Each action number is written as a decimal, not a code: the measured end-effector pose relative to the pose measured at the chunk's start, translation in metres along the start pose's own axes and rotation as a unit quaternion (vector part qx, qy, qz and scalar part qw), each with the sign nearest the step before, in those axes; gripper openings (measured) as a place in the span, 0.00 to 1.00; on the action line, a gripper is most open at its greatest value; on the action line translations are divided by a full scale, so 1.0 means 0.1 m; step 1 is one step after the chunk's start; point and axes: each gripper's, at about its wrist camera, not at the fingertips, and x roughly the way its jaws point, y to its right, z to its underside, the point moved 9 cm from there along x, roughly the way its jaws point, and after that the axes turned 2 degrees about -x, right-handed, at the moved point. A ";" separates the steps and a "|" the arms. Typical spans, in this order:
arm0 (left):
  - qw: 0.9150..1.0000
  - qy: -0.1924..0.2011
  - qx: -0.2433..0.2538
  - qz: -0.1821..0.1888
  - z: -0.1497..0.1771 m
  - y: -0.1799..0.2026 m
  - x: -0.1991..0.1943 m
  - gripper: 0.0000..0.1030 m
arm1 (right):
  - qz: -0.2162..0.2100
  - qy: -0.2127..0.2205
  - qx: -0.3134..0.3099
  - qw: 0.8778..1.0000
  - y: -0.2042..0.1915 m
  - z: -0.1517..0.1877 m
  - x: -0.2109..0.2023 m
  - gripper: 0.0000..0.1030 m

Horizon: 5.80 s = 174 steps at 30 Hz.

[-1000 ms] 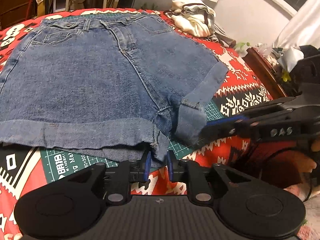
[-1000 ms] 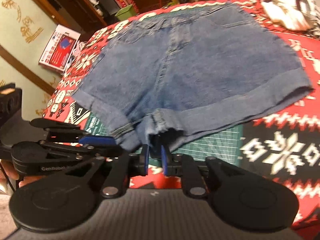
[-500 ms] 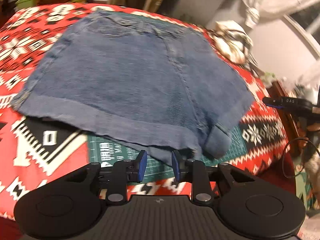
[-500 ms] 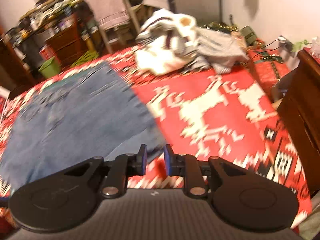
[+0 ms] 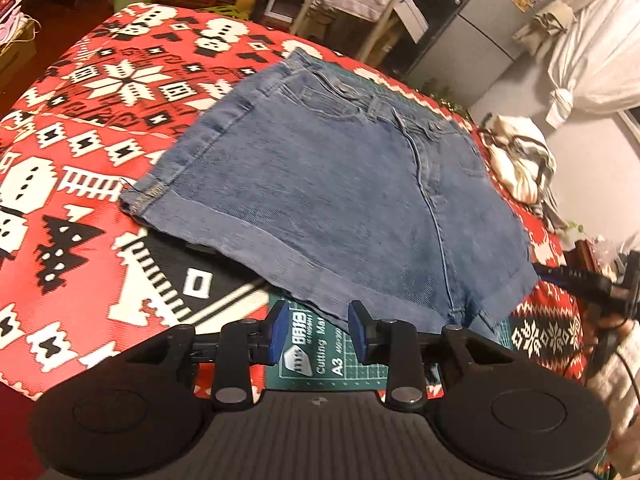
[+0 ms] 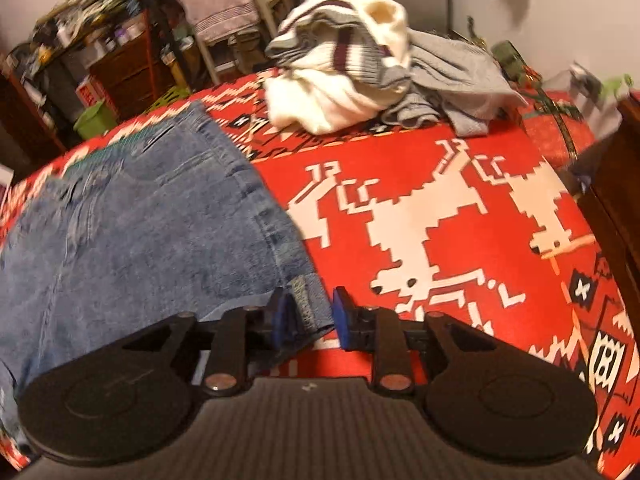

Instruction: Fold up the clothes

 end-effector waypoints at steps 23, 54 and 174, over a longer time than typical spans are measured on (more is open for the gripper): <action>0.995 0.062 -0.009 -0.076 -0.31 -0.62 -0.27 0.32 | 0.134 0.015 -0.107 0.985 -0.10 0.05 -0.16 0.13; 0.981 0.113 0.071 -0.144 -0.94 -0.95 -0.01 0.06 | 0.067 0.032 -0.083 0.994 -0.57 0.19 -0.71 0.18; 0.997 0.000 0.071 0.034 0.11 -0.34 0.11 0.20 | -0.200 -0.131 -0.349 0.906 -2.96 1.27 -0.62 0.03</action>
